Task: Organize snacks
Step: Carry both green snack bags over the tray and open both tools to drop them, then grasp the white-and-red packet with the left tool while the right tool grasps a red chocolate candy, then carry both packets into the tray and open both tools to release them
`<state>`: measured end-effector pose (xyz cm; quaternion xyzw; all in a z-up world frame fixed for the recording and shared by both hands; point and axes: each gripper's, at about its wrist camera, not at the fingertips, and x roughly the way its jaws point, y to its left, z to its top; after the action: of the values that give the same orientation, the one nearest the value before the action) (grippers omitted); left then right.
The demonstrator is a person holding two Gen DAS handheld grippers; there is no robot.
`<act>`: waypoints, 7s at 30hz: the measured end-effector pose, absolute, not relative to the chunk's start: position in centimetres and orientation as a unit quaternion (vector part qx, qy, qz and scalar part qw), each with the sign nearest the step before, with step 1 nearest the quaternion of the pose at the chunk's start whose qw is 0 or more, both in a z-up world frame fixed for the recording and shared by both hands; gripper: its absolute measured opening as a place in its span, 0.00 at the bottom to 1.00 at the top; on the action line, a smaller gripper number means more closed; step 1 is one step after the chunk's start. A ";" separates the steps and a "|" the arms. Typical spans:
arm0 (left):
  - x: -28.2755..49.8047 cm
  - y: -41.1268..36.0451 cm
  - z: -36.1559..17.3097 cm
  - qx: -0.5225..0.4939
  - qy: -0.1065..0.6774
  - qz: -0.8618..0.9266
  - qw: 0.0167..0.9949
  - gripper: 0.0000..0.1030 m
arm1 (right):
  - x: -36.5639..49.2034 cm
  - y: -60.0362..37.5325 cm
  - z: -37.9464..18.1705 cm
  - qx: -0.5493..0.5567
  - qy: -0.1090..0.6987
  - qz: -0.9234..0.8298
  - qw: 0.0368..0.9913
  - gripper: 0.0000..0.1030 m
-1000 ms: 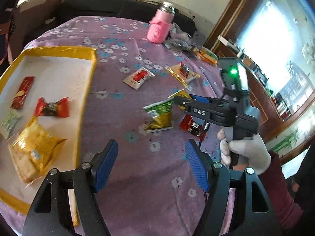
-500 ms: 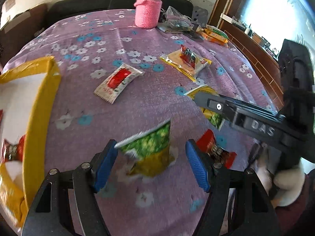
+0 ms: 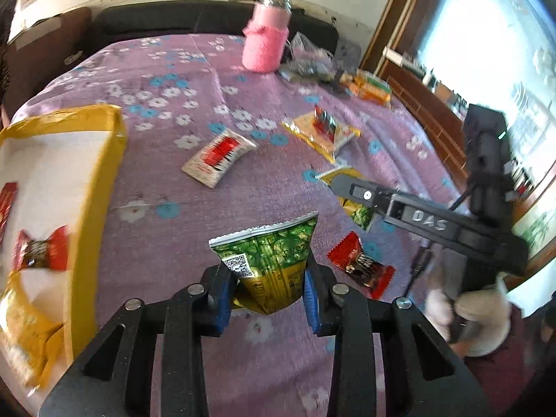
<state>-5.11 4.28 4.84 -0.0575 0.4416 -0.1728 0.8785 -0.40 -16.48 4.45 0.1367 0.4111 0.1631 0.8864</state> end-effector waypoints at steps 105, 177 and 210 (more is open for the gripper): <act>-6.1 7.7 9.7 0.001 0.418 -0.116 0.901 0.73 | -5.5 -11.1 3.6 -0.031 0.455 0.115 0.882 0.61; -2.4 28.2 5.7 -0.125 0.430 -0.018 0.894 0.27 | -1.3 11.9 9.1 0.003 0.442 0.317 0.839 0.20; -5.7 23.0 9.9 -0.058 0.380 0.057 0.922 0.69 | -1.6 9.0 9.6 0.042 0.419 0.277 0.864 0.32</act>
<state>-5.75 22.97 9.91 -0.0583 0.3796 0.0575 0.9215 -1.60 8.97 9.64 0.0419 0.4191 0.2771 0.8636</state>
